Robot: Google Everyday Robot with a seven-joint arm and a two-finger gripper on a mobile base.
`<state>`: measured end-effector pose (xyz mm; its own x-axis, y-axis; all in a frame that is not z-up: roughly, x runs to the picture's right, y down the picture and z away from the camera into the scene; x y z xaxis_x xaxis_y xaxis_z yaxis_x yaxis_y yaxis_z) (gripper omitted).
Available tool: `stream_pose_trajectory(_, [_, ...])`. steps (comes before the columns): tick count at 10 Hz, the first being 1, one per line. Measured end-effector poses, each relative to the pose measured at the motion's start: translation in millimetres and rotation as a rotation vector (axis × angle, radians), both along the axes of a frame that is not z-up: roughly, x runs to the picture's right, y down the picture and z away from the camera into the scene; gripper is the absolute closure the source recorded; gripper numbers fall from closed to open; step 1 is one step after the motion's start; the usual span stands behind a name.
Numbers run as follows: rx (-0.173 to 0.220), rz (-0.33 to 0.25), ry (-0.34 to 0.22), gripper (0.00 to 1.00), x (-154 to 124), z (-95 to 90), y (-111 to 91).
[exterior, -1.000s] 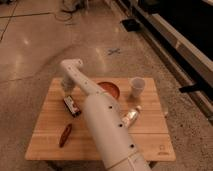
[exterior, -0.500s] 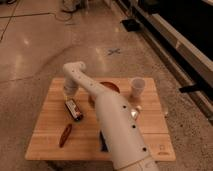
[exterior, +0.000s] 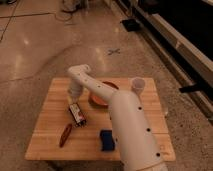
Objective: Push the eraser across the table
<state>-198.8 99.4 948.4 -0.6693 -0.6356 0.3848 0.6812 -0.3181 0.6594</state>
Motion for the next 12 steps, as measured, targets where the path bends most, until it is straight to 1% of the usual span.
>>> stream_pose_trajectory(2, [-0.008, 0.013, 0.012, 1.0, 13, -6.9, 6])
stream_pose_trajectory(6, [-0.015, 0.041, 0.054, 1.0, 54, -22.4, 18])
stream_pose_trajectory(7, [-0.022, 0.047, 0.062, 1.0, 62, -26.9, 22])
stream_pose_trajectory(10, [-0.036, 0.072, 0.066, 1.0, 80, -47.4, 34])
stream_pose_trajectory(12, [-0.052, 0.074, 0.055, 1.0, 83, -61.2, 42])
